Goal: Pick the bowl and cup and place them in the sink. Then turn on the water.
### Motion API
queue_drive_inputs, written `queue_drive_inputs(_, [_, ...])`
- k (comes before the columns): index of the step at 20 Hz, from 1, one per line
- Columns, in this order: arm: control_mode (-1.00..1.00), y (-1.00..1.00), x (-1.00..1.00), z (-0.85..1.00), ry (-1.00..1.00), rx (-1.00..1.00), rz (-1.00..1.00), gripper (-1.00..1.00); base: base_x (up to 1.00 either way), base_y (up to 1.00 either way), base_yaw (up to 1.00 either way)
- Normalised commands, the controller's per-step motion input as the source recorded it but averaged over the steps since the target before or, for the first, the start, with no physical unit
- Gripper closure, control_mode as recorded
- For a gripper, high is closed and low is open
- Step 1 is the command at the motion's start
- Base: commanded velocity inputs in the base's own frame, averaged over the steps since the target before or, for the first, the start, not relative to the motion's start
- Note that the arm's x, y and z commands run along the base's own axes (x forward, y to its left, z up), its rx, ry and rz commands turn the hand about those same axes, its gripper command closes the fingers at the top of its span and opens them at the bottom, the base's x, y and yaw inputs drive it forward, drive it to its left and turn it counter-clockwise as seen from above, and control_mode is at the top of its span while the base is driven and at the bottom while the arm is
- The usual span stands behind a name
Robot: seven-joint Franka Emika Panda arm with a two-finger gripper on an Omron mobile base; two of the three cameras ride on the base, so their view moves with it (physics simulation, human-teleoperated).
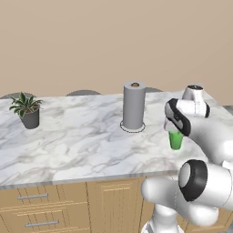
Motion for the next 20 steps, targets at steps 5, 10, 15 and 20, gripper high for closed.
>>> queue_drive_inputs(5, [-1.00, -0.07, -0.40, 0.82, -0.05, 0.00, 0.00, 1.00, 0.00, 0.00, 0.00])
queue_drive_inputs(10, [-1.00, 0.07, -0.43, 0.64, -0.05, -0.03, -0.03, 1.00, 0.00, 0.00, 0.00])
queue_drive_inputs(15, [-1.00, 0.18, -0.23, 0.55, -0.03, -0.06, -0.05, 1.00, 0.00, 0.00, 0.00])
queue_drive_inputs(20, [-1.00, 0.00, -0.03, 0.31, 0.00, -0.01, -0.01, 1.00, 0.00, 0.00, 0.00])
